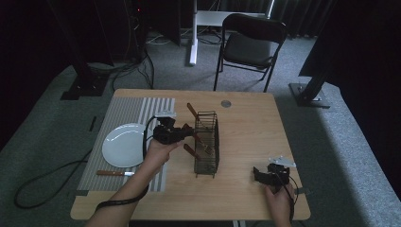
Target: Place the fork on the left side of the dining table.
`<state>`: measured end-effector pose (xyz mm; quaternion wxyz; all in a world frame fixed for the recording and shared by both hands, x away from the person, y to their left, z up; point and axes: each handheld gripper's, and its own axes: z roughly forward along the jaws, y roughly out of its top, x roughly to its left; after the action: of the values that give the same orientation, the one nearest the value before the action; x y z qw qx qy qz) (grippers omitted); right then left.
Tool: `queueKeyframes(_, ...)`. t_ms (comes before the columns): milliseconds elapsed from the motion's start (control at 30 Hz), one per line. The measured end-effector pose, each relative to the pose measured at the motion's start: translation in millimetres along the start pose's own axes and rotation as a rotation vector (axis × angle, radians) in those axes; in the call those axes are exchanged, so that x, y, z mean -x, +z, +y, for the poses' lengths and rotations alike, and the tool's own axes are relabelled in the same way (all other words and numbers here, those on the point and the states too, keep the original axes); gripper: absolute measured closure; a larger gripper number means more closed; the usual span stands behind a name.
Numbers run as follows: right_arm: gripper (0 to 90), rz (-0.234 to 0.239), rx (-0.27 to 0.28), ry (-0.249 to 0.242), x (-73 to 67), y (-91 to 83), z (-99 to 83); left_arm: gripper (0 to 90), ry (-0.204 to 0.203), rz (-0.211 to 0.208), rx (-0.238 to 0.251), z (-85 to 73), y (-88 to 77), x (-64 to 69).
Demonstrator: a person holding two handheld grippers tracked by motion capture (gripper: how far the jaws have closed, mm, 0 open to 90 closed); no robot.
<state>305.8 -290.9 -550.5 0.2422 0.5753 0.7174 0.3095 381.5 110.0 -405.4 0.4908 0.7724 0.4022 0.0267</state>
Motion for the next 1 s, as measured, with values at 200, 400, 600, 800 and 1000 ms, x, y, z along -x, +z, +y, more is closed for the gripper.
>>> queueKeyframes(200,12.5,0.000,0.001,-0.001,0.1,0.1,0.0,80.4,0.069,0.028,0.000,8.7,-11.3,9.3)
queueKeyframes(400,12.5,0.000,0.001,-0.001,0.1,0.0,0.0,80.4,0.061,-0.006,0.051,21.4,-31.4,15.7)
queueKeyframes(600,12.5,0.000,0.001,-0.001,0.1,0.0,0.0,80.4,0.098,-0.005,0.059,31.5,-54.6,23.6)
queueKeyframes(800,12.5,0.000,0.000,-0.002,0.1,0.0,0.0,80.4,0.081,-0.018,0.110,38.8,-83.0,24.3)
queueKeyframes(1000,12.5,0.000,0.000,-0.001,0.1,0.0,0.1,80.4,0.096,0.018,0.158,47.5,-111.5,24.1)
